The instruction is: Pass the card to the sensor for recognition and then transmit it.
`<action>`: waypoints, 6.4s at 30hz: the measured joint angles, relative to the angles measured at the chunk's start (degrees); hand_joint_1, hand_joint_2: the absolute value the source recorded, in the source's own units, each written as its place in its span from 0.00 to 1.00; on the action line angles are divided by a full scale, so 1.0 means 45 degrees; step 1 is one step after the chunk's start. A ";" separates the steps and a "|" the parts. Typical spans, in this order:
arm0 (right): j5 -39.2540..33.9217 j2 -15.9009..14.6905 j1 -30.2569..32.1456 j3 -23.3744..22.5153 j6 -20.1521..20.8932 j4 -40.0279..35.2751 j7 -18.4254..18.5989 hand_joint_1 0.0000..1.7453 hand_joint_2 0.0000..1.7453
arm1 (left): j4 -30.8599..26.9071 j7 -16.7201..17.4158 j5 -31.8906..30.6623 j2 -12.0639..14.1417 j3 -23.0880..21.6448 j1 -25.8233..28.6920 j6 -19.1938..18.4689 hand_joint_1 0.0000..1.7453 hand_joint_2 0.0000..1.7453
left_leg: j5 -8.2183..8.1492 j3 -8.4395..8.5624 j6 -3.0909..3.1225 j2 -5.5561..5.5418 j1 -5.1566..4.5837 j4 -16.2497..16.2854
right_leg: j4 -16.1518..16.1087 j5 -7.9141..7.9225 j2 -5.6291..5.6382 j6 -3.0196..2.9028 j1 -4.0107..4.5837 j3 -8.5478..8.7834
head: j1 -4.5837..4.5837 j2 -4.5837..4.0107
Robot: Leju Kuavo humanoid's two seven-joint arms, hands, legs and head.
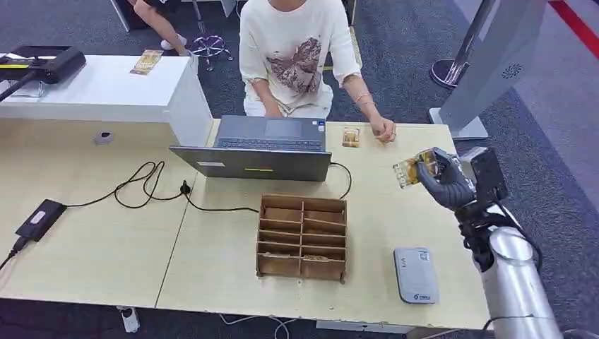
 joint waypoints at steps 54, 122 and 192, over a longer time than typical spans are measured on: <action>0.1485 -0.1337 0.3339 0.0160 -0.0451 0.0396 0.0048 1.00 1.00 | 0.0000 0.0039 -0.0097 0.0019 0.0223 0.0035 0.0053 0.00 0.00 | -0.0006 -0.0003 -0.0001 0.0016 0.0001 -0.0004 | 0.0007 -0.0014 0.0014 0.0015 0.0001 -0.0001 | 0.0005 -0.0005; 0.6420 -0.1366 0.2911 0.0990 -0.2598 0.1013 0.0825 1.00 1.00 | 0.0000 0.0034 0.0058 -0.0005 0.0544 0.0021 0.0131 0.00 0.00 | -0.0006 0.0006 0.0000 0.0027 0.0001 -0.0004 | 0.0009 -0.0014 0.0020 0.0017 0.0000 0.0011 | 0.0000 -0.0005; 1.6193 0.3418 -0.7307 0.2511 -0.4566 0.3302 0.4351 1.00 1.00 | 0.0000 0.0301 -0.0160 -0.0068 0.0719 -0.0381 0.0277 0.00 0.00 | 0.0010 -0.0010 -0.0010 0.0029 0.0002 -0.0004 | 0.0035 -0.0010 0.0031 0.0013 0.0001 -0.0018 | 0.0000 0.0000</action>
